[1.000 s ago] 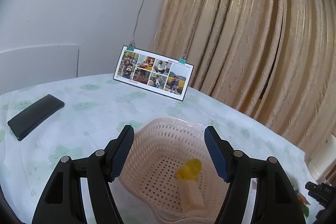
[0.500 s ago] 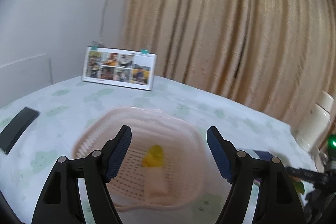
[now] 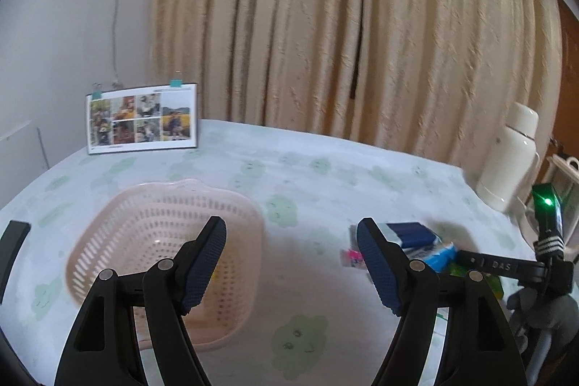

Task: Organize snacks
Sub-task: 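Move the left tool to the blue cracker pack and grasp it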

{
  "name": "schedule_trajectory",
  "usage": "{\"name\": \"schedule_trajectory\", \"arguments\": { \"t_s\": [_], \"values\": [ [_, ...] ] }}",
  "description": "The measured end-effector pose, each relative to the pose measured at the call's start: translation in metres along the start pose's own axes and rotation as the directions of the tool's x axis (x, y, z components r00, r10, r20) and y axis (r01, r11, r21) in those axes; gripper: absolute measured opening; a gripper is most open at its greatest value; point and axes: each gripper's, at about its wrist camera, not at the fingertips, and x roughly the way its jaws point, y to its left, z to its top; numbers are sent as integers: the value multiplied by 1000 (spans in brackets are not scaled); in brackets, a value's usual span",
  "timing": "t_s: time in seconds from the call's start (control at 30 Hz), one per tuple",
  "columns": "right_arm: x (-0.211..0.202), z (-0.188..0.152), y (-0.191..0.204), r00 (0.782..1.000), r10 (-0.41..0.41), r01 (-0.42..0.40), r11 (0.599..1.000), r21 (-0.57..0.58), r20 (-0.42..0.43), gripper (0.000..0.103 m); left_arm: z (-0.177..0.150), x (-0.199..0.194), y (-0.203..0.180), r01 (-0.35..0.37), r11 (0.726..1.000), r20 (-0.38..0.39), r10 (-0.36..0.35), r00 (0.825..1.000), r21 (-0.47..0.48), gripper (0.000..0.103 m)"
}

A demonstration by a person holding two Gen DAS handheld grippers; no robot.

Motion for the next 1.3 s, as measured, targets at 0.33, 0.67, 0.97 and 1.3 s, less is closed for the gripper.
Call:
{"name": "schedule_trajectory", "arguments": {
  "t_s": [0.33, 0.67, 0.97, 1.3],
  "values": [
    [3, 2, 10, 999, 35, -34, 998, -54, 10, 37, -6, 27, -36, 79, 995, -98, -72, 993, 66, 75],
    [-13, -8, 39, 990, 141, -136, 975, -175, 12, 37, -11, 40, -35, 105, 993, -153, -97, 984, 47, 75],
    [-21, -13, 50, 986, 168, -163, 965, -205, 9, 32, -16, 52, -45, 194, 978, -201, -175, 964, 81, 75],
    [-16, -11, 41, 988, 152, -150, 975, -165, -2, 31, -25, 69, -94, 299, 885, -269, -210, 940, 357, 75]
  ]
}}
